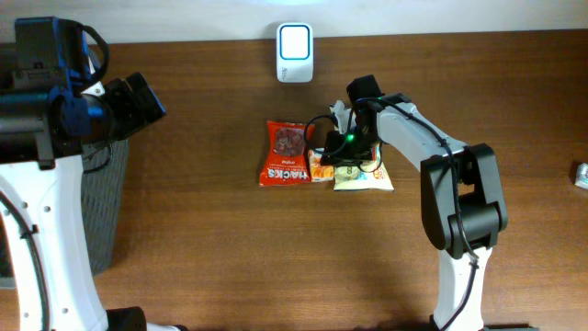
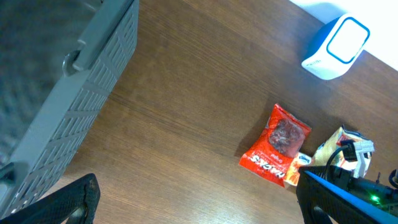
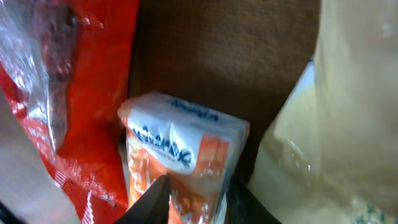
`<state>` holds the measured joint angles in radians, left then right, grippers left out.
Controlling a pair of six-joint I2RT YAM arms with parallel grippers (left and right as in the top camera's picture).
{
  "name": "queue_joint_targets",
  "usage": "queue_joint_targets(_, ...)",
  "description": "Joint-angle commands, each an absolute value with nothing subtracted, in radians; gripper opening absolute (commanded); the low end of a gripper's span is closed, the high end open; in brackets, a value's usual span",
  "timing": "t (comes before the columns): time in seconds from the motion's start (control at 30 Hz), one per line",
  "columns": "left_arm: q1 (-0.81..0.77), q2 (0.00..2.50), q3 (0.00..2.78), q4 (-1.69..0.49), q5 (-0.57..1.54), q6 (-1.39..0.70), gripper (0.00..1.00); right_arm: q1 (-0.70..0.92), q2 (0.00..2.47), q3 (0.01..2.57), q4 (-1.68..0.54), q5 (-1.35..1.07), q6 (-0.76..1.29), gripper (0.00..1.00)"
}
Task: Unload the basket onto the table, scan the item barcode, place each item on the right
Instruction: 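Reach right gripper back to orange tissue pack and grasp it, then lift orange tissue pack with right gripper toward the white scanner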
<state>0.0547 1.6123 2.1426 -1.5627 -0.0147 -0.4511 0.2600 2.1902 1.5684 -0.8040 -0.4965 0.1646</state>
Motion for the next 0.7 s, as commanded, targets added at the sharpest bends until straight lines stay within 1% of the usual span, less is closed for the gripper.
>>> queue_joint_targets(0.0, 0.057, 1.610, 2.141, -1.561, -0.015, -0.459, 0.99, 0.263, 2.206, 1.536, -0.788, -0.482, 0.166, 0.08)
queue_joint_targets(0.03, 0.057, 1.610, 2.141, -1.561, -0.015, -0.459, 0.99, 0.263, 2.206, 1.537, -0.788, -0.489, 0.167, 0.04)
queue_joint_targets(0.17, 0.057, 1.610, 2.141, -1.561, -0.015, -0.459, 0.99, 0.246, 2.199, 1.555, -0.796, -0.611, 0.166, 0.04)
queue_joint_targets(0.23, 0.057, 1.610, 2.141, -1.561, -0.015, -0.459, 0.99, 0.208, 2.188, 1.596, -0.815, -0.758, 0.166, 0.04)
queue_joint_targets(0.37, 0.057, 1.610, 2.141, -1.561, -0.015, -0.459, 0.99, 0.076, 2.170, 1.700, -0.850, -1.207, 0.166, 0.04)
queue_joint_targets(0.5, 0.057, 1.610, 2.141, -1.561, -0.015, -0.459, 0.99, 0.012, 2.170, 1.708, -0.848, -1.428, 0.155, 0.04)
queue_joint_targets(0.57, 0.057, 1.610, 2.141, -1.561, -0.015, -0.459, 0.99, 0.006, 2.170, 1.708, -0.849, -1.554, 0.079, 0.04)
queue_joint_targets(0.67, 0.057, 1.610, 2.141, -1.561, -0.015, -0.459, 0.99, 0.034, 2.170, 1.708, -0.852, -1.552, 0.033, 0.04)
